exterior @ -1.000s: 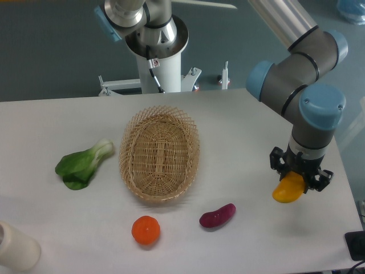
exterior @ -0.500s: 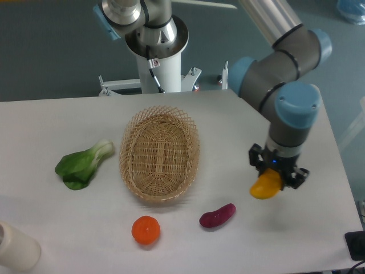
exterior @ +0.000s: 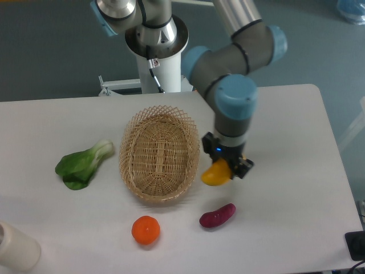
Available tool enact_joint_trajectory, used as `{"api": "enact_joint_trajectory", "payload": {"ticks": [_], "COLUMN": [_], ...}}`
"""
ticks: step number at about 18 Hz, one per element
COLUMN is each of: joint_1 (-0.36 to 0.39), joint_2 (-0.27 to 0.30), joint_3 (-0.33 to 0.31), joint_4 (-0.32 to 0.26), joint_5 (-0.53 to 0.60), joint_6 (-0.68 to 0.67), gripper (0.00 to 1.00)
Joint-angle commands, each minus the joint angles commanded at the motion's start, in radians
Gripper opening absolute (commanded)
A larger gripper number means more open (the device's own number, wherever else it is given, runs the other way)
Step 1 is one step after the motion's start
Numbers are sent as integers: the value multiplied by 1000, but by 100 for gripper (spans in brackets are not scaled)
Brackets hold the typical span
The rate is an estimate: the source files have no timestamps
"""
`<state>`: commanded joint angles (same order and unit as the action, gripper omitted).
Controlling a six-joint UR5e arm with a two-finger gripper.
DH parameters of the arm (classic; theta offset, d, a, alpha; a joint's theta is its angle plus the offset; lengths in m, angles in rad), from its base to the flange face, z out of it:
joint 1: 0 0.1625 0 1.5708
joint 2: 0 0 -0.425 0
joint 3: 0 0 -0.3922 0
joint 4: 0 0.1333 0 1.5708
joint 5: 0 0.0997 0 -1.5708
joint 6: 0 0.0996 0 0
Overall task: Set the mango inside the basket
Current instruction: 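Carry the held yellow mango over and down into the wicker basket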
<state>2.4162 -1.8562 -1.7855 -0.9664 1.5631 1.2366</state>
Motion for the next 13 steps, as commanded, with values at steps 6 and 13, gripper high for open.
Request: {"api": "enact_joint_trajectory", "payload": {"ticks": [6,13], "joint_1": [-121,-160], "joint_2": [-5,2], "joint_3": [-15,-80], "joint_4": [5,8], "joint_5": [3,5], "joint_6": [-111,-121], "gripper": [49,51]}}
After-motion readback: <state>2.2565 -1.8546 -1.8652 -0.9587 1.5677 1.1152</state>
